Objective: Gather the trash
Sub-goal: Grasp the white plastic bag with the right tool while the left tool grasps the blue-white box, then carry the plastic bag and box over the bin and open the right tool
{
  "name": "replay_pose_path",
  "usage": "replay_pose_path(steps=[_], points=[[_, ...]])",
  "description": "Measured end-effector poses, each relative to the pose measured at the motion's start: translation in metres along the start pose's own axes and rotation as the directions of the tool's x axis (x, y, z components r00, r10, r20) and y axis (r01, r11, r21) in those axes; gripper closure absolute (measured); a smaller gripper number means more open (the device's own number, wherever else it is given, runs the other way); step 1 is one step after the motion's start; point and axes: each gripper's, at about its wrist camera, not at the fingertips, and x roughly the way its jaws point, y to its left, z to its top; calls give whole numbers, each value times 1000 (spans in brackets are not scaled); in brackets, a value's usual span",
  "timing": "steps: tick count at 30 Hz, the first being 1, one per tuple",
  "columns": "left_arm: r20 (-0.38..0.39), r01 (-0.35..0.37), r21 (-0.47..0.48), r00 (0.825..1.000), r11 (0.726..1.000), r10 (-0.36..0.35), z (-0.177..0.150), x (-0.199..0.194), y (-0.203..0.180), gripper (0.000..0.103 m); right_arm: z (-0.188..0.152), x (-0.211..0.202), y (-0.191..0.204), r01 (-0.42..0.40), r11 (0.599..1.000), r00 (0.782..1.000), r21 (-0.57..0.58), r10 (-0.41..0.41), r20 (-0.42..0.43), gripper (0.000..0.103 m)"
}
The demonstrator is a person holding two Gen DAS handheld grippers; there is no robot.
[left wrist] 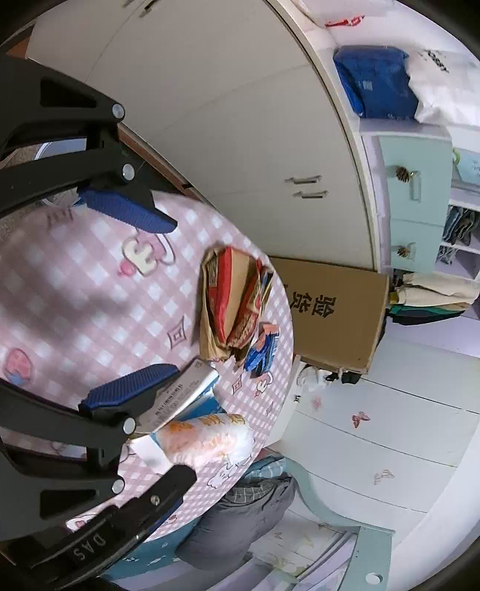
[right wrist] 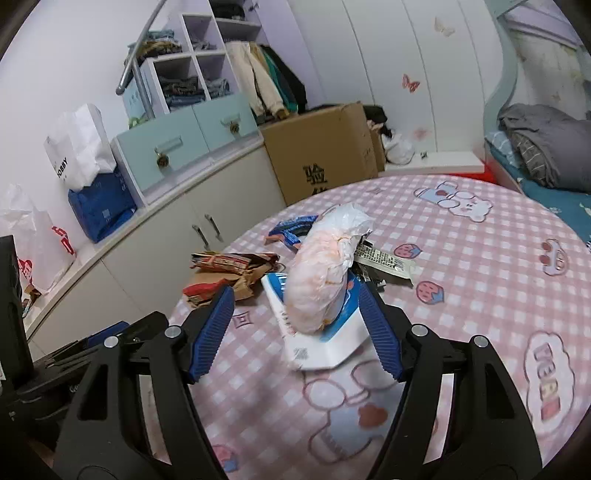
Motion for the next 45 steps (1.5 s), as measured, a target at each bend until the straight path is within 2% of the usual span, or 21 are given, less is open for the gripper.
replay_pose_path(steps=[2,3,4,6,9,13,16,20,23,25,26,27,28,30,33,34,39,45], points=[[-5,1,-2,1000,1000,-1,1,6,-5,31,6,13,1,-3,1000,1000,-23,2,-23,37],[-9,-7,0,1000,1000,7,2,10,-8,31,8,20,2,-3,1000,999,-29,2,-38,46],[-12,-6,2,1000,1000,6,2,14,-11,31,11,30,2,-10,999,998,-38,7,-66,50],[-25,13,6,1000,1000,-12,2,20,-17,31,12,39,-3,-5,999,995,-44,1,-95,75],[-31,45,12,999,999,-45,2,25,-28,31,11,43,-16,-31,999,993,-17,29,-116,81],[-66,124,20,990,992,-123,0,35,-49,31,13,15,-39,-43,999,999,20,44,-25,83],[-73,147,17,987,989,-145,-2,39,-63,31,12,-7,-52,-25,999,999,29,24,30,83],[-95,104,61,991,993,-98,-5,50,-85,31,7,-18,-61,-1,1000,999,20,0,39,83],[-140,105,61,986,993,-95,-9,58,-88,34,5,-20,-66,2,1000,999,23,-3,37,83],[-168,103,75,982,992,-89,-12,63,-90,61,3,-21,-67,-3,1000,999,27,2,38,83],[-178,123,73,978,990,-108,-12,64,-89,68,3,-22,-67,-7,1000,999,27,6,39,83],[-182,154,63,973,986,-140,-13,62,-89,82,2,-24,-66,-11,1000,999,26,10,41,83],[-182,158,66,973,985,-143,-12,59,-89,88,2,-25,-64,-12,1000,999,22,11,44,83],[-132,141,95,983,985,-128,-12,49,-89,92,2,-32,-60,-19,1000,999,12,18,51,83],[-71,217,79,975,973,-212,-9,23,-78,93,1,-43,-50,-33,999,997,-8,34,70,83],[-50,215,82,976,973,-212,-9,17,-76,93,0,-46,-47,-37,999,997,-11,38,74,83],[58,180,60,981,982,-183,-7,-22,-44,93,0,-61,-24,-74,997,994,-38,77,83,83],[121,116,-32,986,993,-111,-16,-59,11,93,-8,-62,23,-145,986,987,-85,150,54,83]])
